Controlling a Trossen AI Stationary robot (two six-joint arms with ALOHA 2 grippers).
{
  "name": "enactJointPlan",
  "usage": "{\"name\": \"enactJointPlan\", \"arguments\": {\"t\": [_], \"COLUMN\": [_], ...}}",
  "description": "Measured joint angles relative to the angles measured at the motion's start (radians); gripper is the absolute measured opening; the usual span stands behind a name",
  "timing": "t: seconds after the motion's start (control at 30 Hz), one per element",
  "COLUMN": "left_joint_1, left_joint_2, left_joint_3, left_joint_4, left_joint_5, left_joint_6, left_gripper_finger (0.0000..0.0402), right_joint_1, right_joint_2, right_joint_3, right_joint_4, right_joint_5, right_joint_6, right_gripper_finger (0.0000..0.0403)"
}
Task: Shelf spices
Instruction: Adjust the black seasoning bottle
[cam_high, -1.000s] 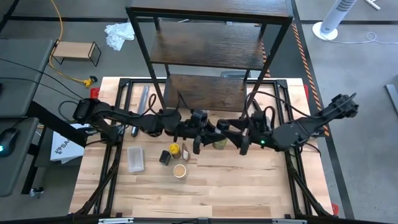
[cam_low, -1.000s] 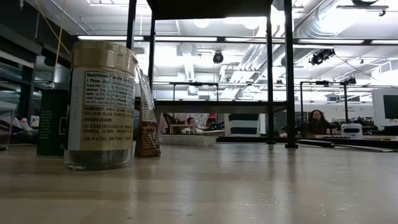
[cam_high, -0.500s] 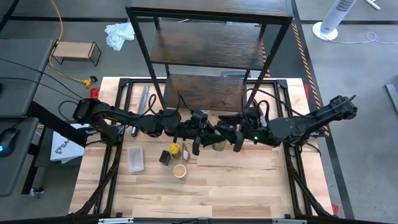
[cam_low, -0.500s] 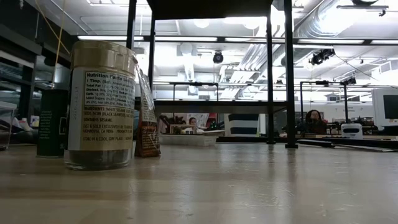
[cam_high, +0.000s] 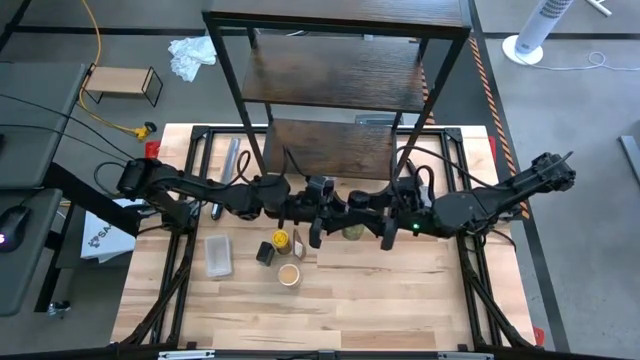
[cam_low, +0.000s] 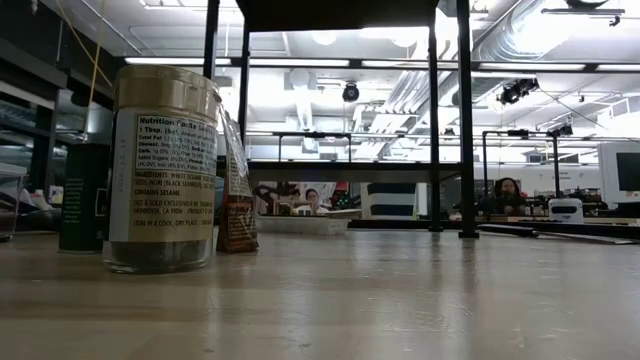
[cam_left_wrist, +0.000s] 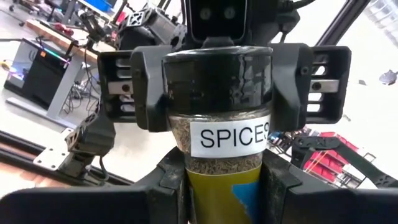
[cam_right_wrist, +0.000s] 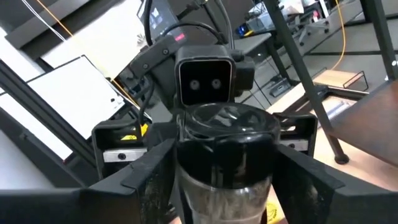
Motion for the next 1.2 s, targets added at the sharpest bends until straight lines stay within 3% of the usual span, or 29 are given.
{"name": "enactJointPlan", "arguments": {"t": [0.33,0.5,0.67,0.83,1.0,1.1,1.2], "left_joint_1": [0.000,0.000,0.000,0.003,0.003,0.005,0.003], "left_joint_2": [0.000,0.000,0.000,-0.003,-0.048,-0.096,-0.164], "left_joint_3": [0.000,0.000,0.000,0.000,0.000,-0.003,-0.002], "left_joint_4": [-0.002,-0.002,-0.002,-0.007,-0.107,-0.208,-0.300], "left_joint_5": [0.004,0.011,0.024,0.105,0.182,0.206,0.186], "left_joint_6": [-0.004,-0.002,-0.003,0.001,-0.018,-0.008,0.043], "left_gripper_finger": [0.0106,0.0106,0.0108,0.0181,0.0255,0.0268,0.0267], "right_joint_1": [-0.001,-0.001,-0.001,0.008,0.059,0.114,0.205], "right_joint_2": [0.000,0.000,0.000,-0.014,-0.074,-0.116,-0.136], "right_joint_3": [0.000,0.000,0.000,0.000,0.000,0.002,0.002], "right_joint_4": [0.054,0.054,0.055,0.043,-0.083,-0.211,-0.417], "right_joint_5": [0.009,0.009,0.012,0.006,0.003,0.073,0.177], "right_joint_6": [-0.060,-0.057,-0.061,-0.088,-0.085,-0.048,0.094], "right_gripper_finger": [0.0234,0.0195,0.0191,0.0191,0.0191,0.0191,0.0191]}}
